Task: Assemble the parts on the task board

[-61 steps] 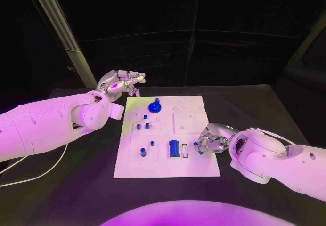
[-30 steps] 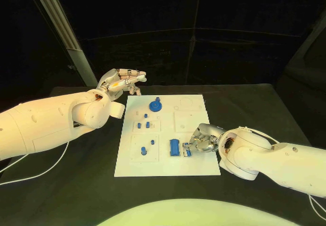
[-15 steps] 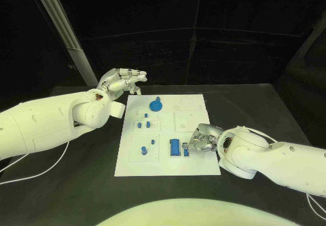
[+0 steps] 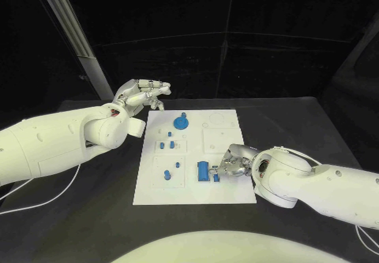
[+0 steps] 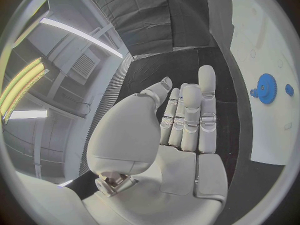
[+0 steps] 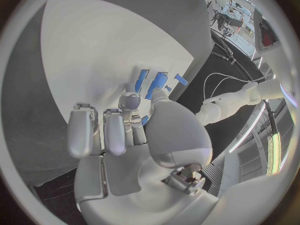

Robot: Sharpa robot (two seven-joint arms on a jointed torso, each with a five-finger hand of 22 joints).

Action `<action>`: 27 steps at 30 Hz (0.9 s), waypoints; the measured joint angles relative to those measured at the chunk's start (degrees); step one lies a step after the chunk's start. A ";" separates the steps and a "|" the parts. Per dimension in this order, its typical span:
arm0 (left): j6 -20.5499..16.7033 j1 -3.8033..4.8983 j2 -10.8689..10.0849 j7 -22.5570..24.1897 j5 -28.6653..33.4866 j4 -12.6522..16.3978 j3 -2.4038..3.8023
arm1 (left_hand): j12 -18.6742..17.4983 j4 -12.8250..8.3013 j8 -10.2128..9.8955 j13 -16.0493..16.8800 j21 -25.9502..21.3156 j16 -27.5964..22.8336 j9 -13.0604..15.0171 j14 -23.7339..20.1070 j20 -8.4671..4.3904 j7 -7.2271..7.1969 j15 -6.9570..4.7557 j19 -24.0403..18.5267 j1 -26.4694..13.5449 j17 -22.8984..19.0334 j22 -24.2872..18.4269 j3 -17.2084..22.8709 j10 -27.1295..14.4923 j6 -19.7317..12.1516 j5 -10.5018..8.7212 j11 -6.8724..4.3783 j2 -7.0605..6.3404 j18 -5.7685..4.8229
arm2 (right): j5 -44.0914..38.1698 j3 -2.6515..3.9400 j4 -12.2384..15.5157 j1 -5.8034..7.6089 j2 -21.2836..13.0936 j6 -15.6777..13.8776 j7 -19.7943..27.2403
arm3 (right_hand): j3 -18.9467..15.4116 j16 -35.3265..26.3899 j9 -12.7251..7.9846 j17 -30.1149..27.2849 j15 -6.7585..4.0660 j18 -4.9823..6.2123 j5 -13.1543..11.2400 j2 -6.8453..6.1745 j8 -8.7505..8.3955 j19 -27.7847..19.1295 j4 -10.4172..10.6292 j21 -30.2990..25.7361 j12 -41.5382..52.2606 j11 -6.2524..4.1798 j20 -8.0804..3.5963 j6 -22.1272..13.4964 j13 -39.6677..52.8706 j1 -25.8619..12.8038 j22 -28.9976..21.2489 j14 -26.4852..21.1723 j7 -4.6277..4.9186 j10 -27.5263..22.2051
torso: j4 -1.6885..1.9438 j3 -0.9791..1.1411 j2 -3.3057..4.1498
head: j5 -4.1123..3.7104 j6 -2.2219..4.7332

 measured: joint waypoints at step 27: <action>0.13 -0.01 0.09 -0.13 0.13 -1.11 -0.02 | 0.24 0.00 0.00 -0.05 -0.01 -0.70 0.00 -0.76 0.00 0.00 0.08 0.00 0.00 -1.46 -0.19 0.00 -0.21 0.00 0.00 -0.21 0.00 -0.02 | 30.30 0.08 -8.59 4.36 -7.35 -7.66 29.89 | -0.92 -38.55 -2.52 -42.67 3.61 5.83 -0.23 3.65 -3.87 -20.27 -7.48 -36.91 -30.01 4.53 3.50 -9.57 -23.29 16.50 -43.02 -10.54 5.06 -14.97 | -0.01 -0.30 -1.33 | -0.90 1.68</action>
